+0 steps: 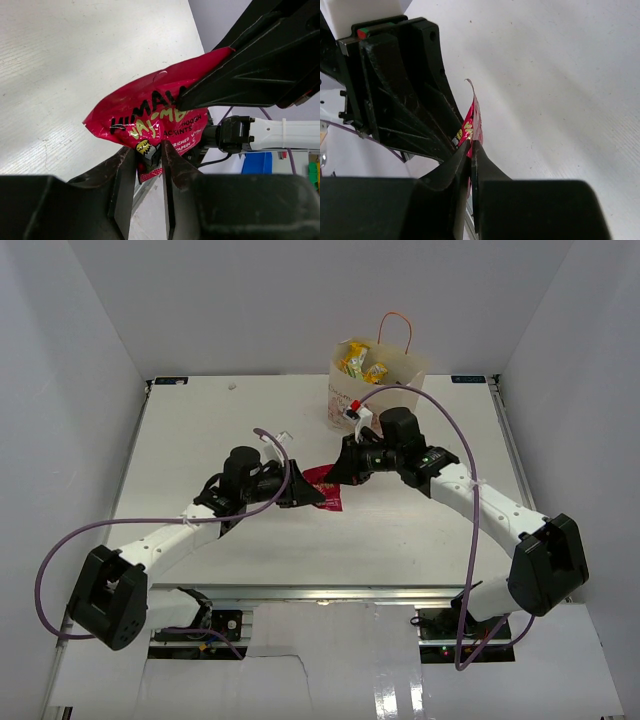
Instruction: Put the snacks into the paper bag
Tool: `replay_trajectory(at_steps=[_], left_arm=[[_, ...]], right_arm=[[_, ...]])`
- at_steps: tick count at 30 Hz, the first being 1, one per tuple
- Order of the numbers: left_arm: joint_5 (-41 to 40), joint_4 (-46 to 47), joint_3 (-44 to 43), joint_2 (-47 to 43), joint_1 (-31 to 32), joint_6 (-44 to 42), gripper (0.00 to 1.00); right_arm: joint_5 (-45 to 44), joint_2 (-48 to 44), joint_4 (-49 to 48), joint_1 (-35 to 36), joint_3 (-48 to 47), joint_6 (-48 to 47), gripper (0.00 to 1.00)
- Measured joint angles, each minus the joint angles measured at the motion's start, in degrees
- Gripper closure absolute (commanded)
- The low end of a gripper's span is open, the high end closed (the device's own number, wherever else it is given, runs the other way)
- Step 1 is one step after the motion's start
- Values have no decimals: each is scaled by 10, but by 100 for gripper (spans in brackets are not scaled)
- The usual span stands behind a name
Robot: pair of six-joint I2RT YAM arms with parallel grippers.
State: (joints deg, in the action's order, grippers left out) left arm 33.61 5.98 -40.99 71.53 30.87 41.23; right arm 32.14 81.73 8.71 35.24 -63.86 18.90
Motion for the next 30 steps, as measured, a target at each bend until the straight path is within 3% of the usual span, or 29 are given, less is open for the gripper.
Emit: replay_trajectory(at_steps=[2, 6, 10, 17, 23, 30], left_arm=[[-3, -5, 0, -8, 0, 0, 41], [-20, -9, 0, -50, 0, -11, 32], [-46, -15, 0, -112, 0, -37, 29], [-91, -57, 3, -183, 0, -78, 27], [-119, -95, 41, -215, 0, -87, 26], [-143, -121, 54, -233, 0, -93, 23]], right_arm=[[10, 0, 1, -6, -1, -16, 92], [63, 0, 24, -35, -18, -74, 92], [104, 0, 63, -85, -86, -152, 92], [96, 11, 102, -159, -297, -263, 92], [-25, 50, 73, -206, -446, -287, 92], [-136, 139, 46, -217, -466, -356, 92]])
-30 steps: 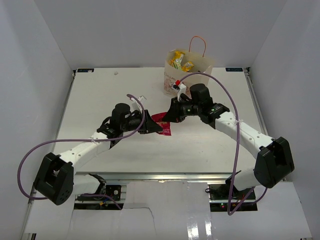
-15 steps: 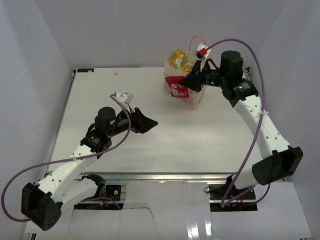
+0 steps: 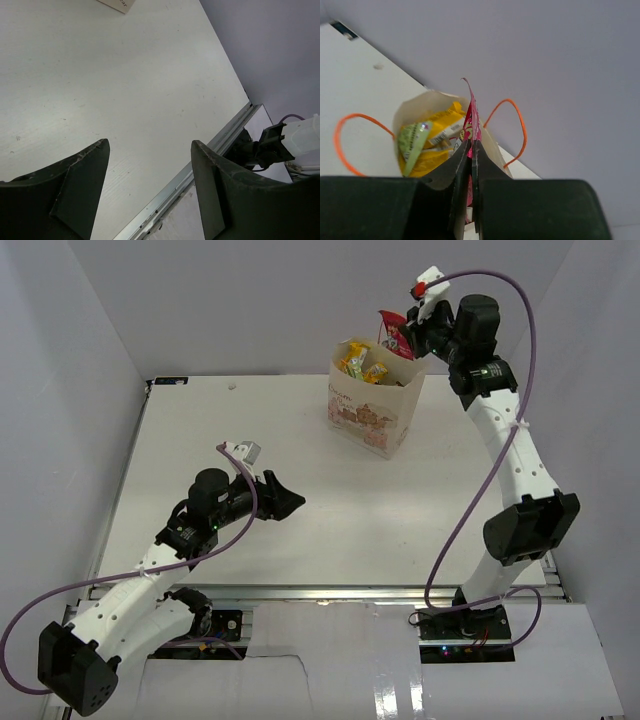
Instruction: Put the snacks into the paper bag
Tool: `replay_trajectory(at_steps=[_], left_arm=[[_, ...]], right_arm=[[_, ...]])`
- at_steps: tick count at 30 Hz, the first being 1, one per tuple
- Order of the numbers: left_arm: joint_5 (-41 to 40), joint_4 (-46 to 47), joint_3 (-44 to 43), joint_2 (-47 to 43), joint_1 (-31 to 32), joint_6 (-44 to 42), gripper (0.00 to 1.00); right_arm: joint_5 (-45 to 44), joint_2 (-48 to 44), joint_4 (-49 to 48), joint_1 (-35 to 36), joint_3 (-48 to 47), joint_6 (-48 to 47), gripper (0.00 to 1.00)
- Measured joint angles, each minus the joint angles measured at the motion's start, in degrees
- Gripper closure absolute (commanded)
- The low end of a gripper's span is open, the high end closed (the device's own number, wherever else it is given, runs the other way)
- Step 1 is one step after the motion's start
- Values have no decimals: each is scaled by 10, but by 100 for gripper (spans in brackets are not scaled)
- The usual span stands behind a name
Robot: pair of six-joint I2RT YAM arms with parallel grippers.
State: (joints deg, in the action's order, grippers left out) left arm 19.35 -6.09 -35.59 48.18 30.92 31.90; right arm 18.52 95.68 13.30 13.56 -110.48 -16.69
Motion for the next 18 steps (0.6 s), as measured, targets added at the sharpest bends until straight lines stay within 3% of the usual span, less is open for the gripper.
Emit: replay_trajectory(at_steps=[6, 8, 9, 12, 18], left_arm=[[-11, -4, 0, 0, 0, -6, 21], [-14, -4, 0, 2, 0, -7, 21], [-14, -4, 0, 3, 0, -9, 21], [-19, -5, 0, 7, 0, -11, 17], [-42, -16, 0, 9, 0, -17, 10]], right_arm=[[-54, 79, 2, 4, 17, -90, 92], [-68, 90, 3, 6, 29, -122, 87], [-74, 93, 4, 7, 35, -136, 82], [-84, 97, 13, 12, 48, -161, 43], [-87, 91, 34, 15, 57, -166, 29]])
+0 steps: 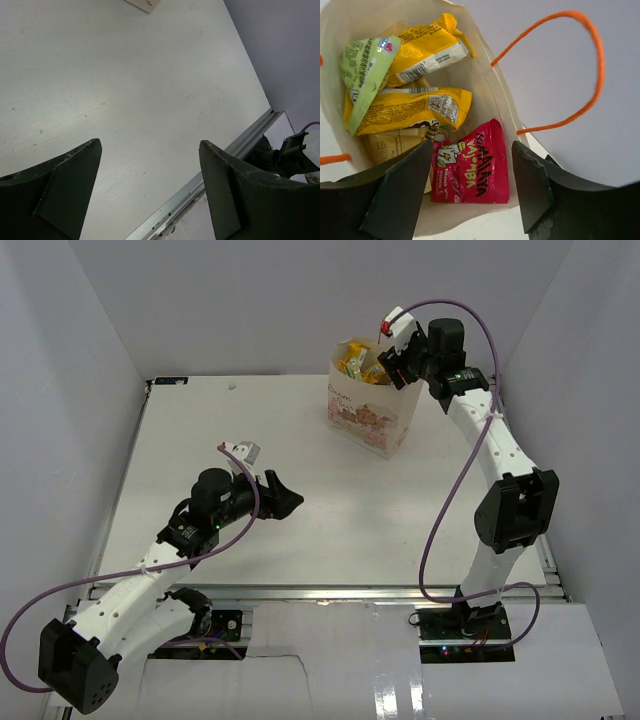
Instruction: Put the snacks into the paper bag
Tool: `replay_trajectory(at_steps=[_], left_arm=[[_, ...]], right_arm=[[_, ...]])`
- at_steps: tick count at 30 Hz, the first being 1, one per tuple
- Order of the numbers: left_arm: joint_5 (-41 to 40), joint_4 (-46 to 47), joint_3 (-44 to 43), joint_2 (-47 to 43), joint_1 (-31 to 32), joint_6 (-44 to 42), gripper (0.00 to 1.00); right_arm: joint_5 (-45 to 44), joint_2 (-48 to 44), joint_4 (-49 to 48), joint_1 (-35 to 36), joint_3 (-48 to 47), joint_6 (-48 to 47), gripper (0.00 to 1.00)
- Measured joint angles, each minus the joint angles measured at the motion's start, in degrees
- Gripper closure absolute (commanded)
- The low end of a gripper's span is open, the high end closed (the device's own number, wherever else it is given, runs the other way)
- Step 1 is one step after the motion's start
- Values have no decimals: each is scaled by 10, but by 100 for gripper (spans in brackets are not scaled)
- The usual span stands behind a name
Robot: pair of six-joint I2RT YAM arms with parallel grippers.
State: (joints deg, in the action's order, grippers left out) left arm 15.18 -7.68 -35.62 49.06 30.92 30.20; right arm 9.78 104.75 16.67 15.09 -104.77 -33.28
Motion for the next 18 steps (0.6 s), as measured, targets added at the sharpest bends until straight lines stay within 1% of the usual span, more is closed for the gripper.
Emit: replay_trajectory(at_steps=[1, 2, 3, 4, 5, 6, 8, 11, 14, 18], left_arm=[[-5, -3, 0, 0, 0, -1, 8], [-11, -5, 0, -1, 0, -2, 6], [-18, -11, -2, -2, 0, -3, 4], [-25, -17, -3, -3, 0, -4, 4], [-32, -22, -6, -5, 0, -5, 3], [-41, -28, -9, -8, 0, -7, 2], [-55, -36, -17, -12, 0, -12, 2], [-77, -49, -30, -21, 0, -21, 2], [-103, -62, -43, -32, 0, -32, 2], [-141, -76, -52, -58, 0, -51, 2]], right_arm=[[5, -5, 5, -1, 0, 4, 24], [10, -12, 12, -3, 0, 16, 22], [18, -21, 18, -6, 0, 27, 11], [29, -34, 26, -10, 0, 39, 5], [40, -50, 31, -16, 4, 56, 3], [53, -74, 34, -23, 14, 74, 10], [72, -129, 33, -40, 48, 106, 10], [99, -230, 33, -71, 129, 165, 10], [107, -330, 37, -104, 250, 216, 10], [71, -425, 61, -131, 410, 258, 10]])
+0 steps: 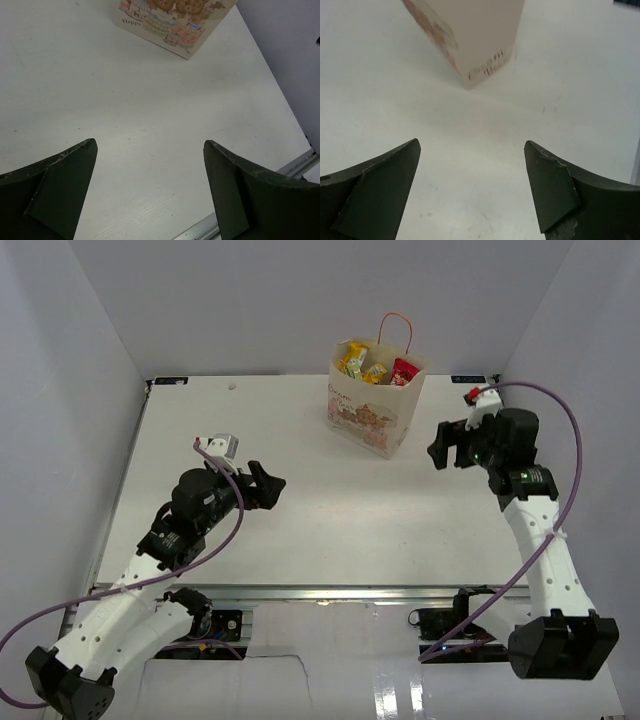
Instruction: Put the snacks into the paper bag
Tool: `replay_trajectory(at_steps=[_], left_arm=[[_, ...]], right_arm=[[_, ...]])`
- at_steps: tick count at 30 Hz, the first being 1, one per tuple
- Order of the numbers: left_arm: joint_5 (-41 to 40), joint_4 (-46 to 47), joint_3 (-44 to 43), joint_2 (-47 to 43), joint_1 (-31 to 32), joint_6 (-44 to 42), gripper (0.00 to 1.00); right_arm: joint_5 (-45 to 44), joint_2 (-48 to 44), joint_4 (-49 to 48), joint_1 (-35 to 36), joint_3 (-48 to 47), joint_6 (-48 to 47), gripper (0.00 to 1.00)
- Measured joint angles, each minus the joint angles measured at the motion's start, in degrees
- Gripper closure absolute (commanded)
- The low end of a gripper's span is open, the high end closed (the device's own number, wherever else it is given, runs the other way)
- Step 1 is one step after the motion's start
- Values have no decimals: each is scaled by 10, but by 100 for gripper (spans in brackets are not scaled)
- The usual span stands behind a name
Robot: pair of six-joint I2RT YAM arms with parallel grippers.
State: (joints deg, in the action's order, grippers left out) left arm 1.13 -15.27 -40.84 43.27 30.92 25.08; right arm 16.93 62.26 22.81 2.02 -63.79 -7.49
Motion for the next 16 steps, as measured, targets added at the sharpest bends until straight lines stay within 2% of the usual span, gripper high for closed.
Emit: replay_trajectory(at_steps=[3, 6, 11, 16], left_arm=[[-26, -7, -10, -17, 0, -13, 2], [-45, -11, -19, -28, 0, -22, 2], [-61, -17, -19, -32, 0, -28, 2], [-68, -25, -19, -30, 0, -29, 2]], right_arm=[[-47, -57, 28, -24, 88, 21, 10], [-96, -110, 52, -47, 130, 34, 10], [-150, -168, 58, -58, 144, 37, 10], [-192, -177, 58, -61, 146, 37, 10]])
